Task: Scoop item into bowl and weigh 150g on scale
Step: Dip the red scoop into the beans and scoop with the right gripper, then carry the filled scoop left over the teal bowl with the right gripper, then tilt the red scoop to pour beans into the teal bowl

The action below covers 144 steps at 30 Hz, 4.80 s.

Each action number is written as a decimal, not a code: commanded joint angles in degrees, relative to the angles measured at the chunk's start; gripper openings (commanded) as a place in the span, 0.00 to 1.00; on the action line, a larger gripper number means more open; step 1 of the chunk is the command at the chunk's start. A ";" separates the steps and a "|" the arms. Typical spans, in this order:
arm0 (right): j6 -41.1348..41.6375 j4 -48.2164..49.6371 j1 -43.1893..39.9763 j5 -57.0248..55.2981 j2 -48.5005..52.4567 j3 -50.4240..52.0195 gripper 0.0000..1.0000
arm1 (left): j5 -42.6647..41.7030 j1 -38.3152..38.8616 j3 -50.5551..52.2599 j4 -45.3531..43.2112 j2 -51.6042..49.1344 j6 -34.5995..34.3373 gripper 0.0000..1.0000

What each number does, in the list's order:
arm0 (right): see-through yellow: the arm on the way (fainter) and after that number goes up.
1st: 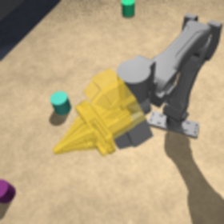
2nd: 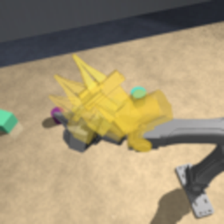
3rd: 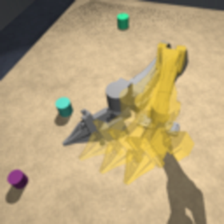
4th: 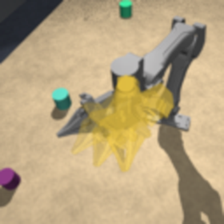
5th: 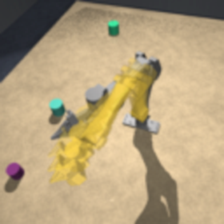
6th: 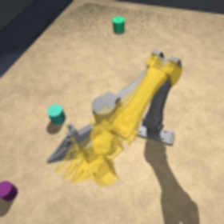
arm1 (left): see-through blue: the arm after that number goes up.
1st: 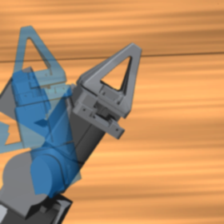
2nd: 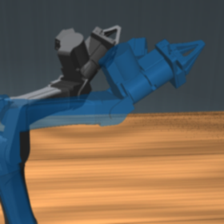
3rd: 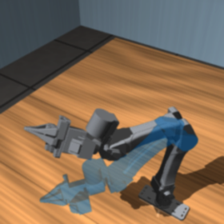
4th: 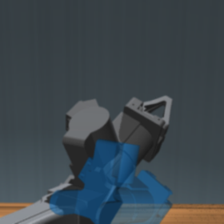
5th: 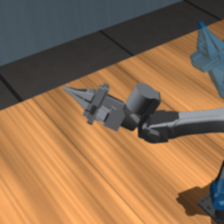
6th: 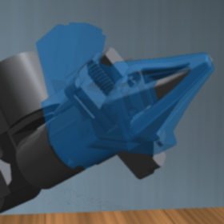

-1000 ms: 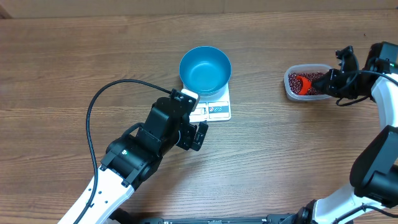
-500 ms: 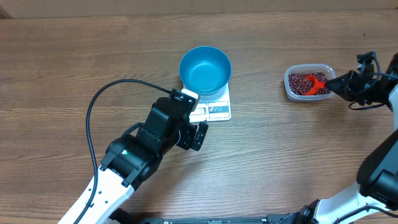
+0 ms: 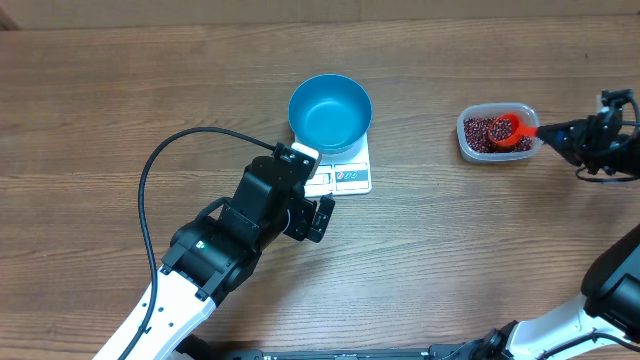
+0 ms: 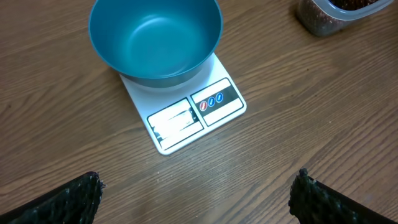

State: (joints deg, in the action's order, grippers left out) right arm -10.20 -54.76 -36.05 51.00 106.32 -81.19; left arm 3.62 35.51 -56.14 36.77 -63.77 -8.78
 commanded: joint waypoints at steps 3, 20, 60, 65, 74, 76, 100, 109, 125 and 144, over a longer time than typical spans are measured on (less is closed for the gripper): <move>0.13 -0.48 -1.40 7.06 0.22 0.57 0.04 | -0.66 -0.24 0.52 -0.26 0.17 1.07 1.00; 0.13 -3.96 -1.40 18.03 0.22 0.57 0.04 | -0.63 -0.24 0.52 -0.26 0.17 1.07 0.99; 17.33 25.09 37.53 4.66 0.22 0.55 0.04 | -0.66 -0.24 0.52 -0.26 0.17 1.09 0.99; 9.46 26.23 41.11 2.54 0.22 0.55 0.04 | -0.68 -0.24 0.52 -0.20 0.17 1.07 0.99; -5.73 25.94 44.46 -4.09 0.20 0.55 0.04 | -0.68 -0.24 0.52 -0.17 0.15 1.07 0.99; -9.73 26.01 44.92 -5.25 0.20 0.55 0.04 | -0.66 -0.24 0.52 -0.20 0.17 1.09 0.99; -23.43 32.72 45.48 -7.89 -0.28 -1.62 0.04 | -0.20 -0.24 0.52 -0.17 0.15 1.14 0.99; -29.42 29.86 45.48 -7.93 -4.31 -3.32 0.04 | -0.15 -0.24 0.52 -0.22 0.15 1.14 0.99; -42.86 26.97 45.48 -7.87 -10.05 -3.32 0.04 | -0.04 -0.24 0.52 -0.22 0.15 1.11 0.99; -38.16 22.69 45.24 -4.63 -10.71 -3.32 0.04 | -0.07 -0.24 0.52 -0.24 0.15 1.11 0.99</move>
State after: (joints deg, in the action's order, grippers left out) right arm -53.80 -32.21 9.15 43.62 97.36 -82.83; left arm 3.46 35.51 -56.12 36.75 -63.77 -8.75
